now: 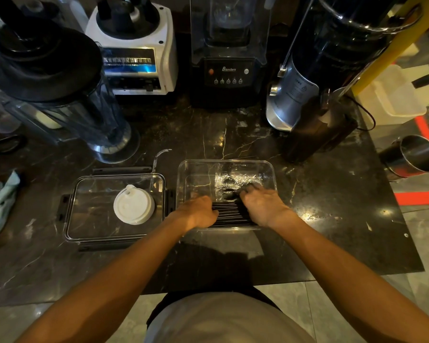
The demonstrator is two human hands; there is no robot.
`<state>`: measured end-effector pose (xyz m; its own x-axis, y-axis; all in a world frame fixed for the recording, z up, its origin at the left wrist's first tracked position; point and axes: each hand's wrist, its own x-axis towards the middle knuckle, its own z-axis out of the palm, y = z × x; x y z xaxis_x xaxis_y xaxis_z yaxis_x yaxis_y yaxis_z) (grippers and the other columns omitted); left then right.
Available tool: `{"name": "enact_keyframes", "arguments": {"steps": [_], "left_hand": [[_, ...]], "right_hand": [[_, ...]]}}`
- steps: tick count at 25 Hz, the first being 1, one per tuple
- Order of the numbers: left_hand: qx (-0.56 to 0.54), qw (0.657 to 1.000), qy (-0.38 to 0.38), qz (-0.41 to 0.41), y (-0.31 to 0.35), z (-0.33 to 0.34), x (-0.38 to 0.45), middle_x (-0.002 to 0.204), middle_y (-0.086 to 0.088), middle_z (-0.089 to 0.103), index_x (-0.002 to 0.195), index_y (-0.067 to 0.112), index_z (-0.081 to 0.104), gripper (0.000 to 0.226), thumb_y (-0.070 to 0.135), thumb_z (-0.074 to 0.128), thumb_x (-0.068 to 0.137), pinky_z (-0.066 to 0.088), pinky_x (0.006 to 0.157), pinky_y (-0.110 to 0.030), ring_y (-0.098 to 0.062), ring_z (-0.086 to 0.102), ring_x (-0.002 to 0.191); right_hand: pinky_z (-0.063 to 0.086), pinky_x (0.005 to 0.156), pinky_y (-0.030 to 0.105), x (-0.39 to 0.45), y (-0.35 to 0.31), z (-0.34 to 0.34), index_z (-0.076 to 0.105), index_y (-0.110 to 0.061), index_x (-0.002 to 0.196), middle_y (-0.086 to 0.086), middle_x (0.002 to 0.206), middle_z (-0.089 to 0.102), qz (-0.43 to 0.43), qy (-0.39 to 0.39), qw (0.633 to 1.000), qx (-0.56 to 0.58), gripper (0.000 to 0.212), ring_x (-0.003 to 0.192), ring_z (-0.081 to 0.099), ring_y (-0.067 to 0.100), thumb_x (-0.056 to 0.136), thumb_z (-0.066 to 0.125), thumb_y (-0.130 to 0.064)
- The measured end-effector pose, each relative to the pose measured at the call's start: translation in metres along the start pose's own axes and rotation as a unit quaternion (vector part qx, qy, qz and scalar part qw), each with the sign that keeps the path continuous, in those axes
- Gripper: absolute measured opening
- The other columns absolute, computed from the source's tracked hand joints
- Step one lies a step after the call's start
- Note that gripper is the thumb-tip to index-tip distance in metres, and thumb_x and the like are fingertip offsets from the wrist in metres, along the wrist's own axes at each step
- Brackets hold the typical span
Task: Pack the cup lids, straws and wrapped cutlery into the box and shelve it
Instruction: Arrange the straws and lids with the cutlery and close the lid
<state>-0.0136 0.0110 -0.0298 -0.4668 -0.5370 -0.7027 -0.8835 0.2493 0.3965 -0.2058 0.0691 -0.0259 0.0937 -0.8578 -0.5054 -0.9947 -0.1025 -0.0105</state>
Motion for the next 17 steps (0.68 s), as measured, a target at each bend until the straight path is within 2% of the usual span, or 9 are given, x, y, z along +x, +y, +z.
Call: {"name": "enact_keyframes", "arguments": {"steps": [3,6,9,11,14,17], "left_hand": [[-0.004,1.000,-0.006,0.002,0.001,-0.001,0.000,0.136,-0.011,0.052,0.131,0.016,0.057,0.037,0.041,0.051,0.104,0.042,0.087,-0.032,-0.018,0.053,0.099],[0.003,1.000,-0.010,0.003,0.000,0.001,0.001,0.143,-0.012,0.046,0.134,0.019,0.056,0.040,0.043,0.054,0.102,0.046,0.096,-0.035,-0.023,0.057,0.111],[-0.009,1.000,-0.004,0.005,-0.001,0.003,0.001,0.149,-0.014,0.039,0.140,0.022,0.051,0.044,0.043,0.056,0.101,0.043,0.108,-0.039,-0.030,0.053,0.129],[-0.022,1.000,0.004,0.002,-0.003,0.002,0.003,0.154,-0.016,0.035,0.144,0.019,0.047,0.049,0.041,0.055,0.102,0.042,0.112,-0.044,-0.034,0.051,0.133],[-0.042,0.999,0.012,0.003,-0.008,0.000,0.006,0.145,-0.015,0.049,0.141,0.015,0.049,0.044,0.036,0.053,0.103,0.049,0.103,-0.042,-0.029,0.058,0.123],[-0.020,0.999,0.028,0.006,-0.008,0.000,0.003,0.141,-0.014,0.049,0.135,0.014,0.054,0.039,0.037,0.053,0.103,0.049,0.093,-0.035,-0.028,0.060,0.116]], "right_hand": [[0.048,0.103,0.044,0.001,0.001,-0.003,0.056,-0.012,0.139,0.008,0.138,0.058,0.008,-0.010,1.000,0.004,0.045,0.130,0.052,0.029,0.095,0.063,-0.013],[0.049,0.104,0.043,0.000,0.003,-0.009,0.055,-0.013,0.140,0.009,0.134,0.060,0.009,-0.010,0.999,0.032,0.046,0.126,0.057,0.029,0.095,0.062,-0.012],[0.050,0.098,0.042,-0.005,0.007,-0.019,0.061,-0.015,0.130,0.009,0.122,0.064,0.016,-0.004,0.997,0.071,0.031,0.116,0.063,0.030,0.099,0.058,-0.016],[0.052,0.086,0.038,-0.009,0.013,-0.029,0.065,-0.017,0.116,0.006,0.106,0.066,0.038,0.021,0.993,0.111,0.017,0.104,0.066,0.028,0.101,0.056,-0.018],[0.050,0.072,0.037,-0.012,0.024,-0.045,0.066,-0.016,0.104,0.005,0.093,0.068,0.054,0.086,0.987,0.128,0.011,0.089,0.069,0.030,0.101,0.055,-0.016],[0.046,0.068,0.035,-0.013,0.031,-0.058,0.065,-0.019,0.097,0.003,0.090,0.068,0.066,0.116,0.979,0.153,0.009,0.084,0.067,0.030,0.099,0.057,-0.019]]}}
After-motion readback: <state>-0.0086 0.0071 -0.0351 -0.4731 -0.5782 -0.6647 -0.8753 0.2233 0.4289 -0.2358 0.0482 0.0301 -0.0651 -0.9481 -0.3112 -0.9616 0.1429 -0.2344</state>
